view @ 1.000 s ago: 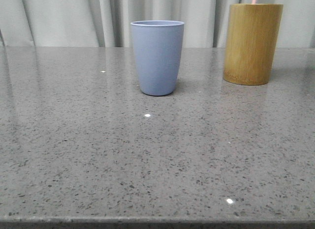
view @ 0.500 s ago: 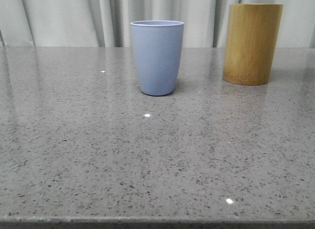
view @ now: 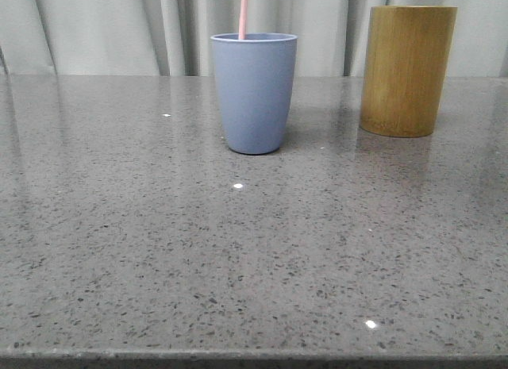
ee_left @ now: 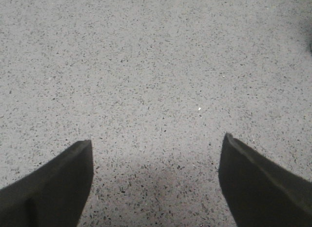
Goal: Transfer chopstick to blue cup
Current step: 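Carry the straw over the blue cup and lower it inside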
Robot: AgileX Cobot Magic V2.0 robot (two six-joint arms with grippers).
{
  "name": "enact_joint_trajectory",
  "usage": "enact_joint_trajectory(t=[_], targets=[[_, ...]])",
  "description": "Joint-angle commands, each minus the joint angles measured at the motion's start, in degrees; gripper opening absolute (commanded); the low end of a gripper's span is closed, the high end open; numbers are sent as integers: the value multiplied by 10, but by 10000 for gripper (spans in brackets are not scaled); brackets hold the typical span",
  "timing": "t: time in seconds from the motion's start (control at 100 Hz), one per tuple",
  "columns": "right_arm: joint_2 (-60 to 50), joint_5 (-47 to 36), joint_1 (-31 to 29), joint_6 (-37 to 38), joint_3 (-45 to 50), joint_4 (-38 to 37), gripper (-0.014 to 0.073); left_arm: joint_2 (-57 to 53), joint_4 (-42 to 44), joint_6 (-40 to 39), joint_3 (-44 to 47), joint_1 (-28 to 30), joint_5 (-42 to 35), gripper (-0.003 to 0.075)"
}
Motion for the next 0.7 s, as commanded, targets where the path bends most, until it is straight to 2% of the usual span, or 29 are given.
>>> enact_joint_trajectory(t=[0.0, 0.17, 0.26, 0.38, 0.57, 0.69], targets=[[-21, -53, 2, -1, -20, 5, -67, -3, -6, -4, -15, 2, -37, 512], [-20, -36, 2, -1, -20, 7, -62, -3, -6, -4, -15, 2, -37, 512], [-20, -24, 2, -1, -20, 7, -18, -3, -6, -4, -15, 2, -37, 512], [-20, -7, 2, -1, -20, 7, 121, -3, -6, -4, -15, 2, -37, 512], [-20, -3, 2, -1, -20, 7, 423, -3, -6, -4, -15, 2, -37, 512], [-20, -6, 2, -1, -20, 7, 524, -3, -6, -4, -15, 2, -37, 512]])
